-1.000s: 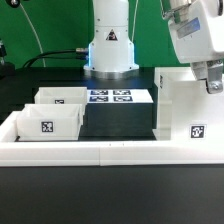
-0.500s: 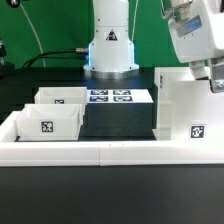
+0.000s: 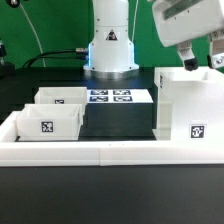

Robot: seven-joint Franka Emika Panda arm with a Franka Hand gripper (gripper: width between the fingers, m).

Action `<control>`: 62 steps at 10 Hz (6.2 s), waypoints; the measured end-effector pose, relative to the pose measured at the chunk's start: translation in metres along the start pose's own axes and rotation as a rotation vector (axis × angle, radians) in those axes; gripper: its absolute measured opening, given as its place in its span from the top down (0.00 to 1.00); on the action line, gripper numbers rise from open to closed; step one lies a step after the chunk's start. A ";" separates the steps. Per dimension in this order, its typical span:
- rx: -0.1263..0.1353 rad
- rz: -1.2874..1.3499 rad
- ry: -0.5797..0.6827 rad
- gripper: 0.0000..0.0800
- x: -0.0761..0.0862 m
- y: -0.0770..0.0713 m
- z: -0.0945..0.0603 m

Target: Assemble drawer

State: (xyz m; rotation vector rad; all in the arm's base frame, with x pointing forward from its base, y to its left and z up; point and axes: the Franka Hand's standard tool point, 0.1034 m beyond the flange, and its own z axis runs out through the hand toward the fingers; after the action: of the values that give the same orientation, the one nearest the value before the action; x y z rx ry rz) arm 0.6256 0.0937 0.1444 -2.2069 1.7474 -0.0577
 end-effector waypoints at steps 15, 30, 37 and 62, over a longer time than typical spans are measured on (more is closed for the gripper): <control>-0.141 -1.140 -0.040 0.19 0.034 0.026 -0.004; -0.233 -1.321 -0.032 0.19 0.155 0.122 0.007; -0.227 -1.248 -0.032 0.19 0.177 0.154 0.020; -0.291 -1.328 0.035 0.95 0.178 0.187 0.059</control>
Offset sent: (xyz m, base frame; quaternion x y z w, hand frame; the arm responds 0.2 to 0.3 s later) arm 0.0000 0.0000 0.0000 0.0000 0.0000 -0.1296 0.9916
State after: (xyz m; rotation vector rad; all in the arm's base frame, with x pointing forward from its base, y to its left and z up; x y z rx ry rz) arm 0.5079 -0.0995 0.0075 -3.1384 0.0207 -0.1427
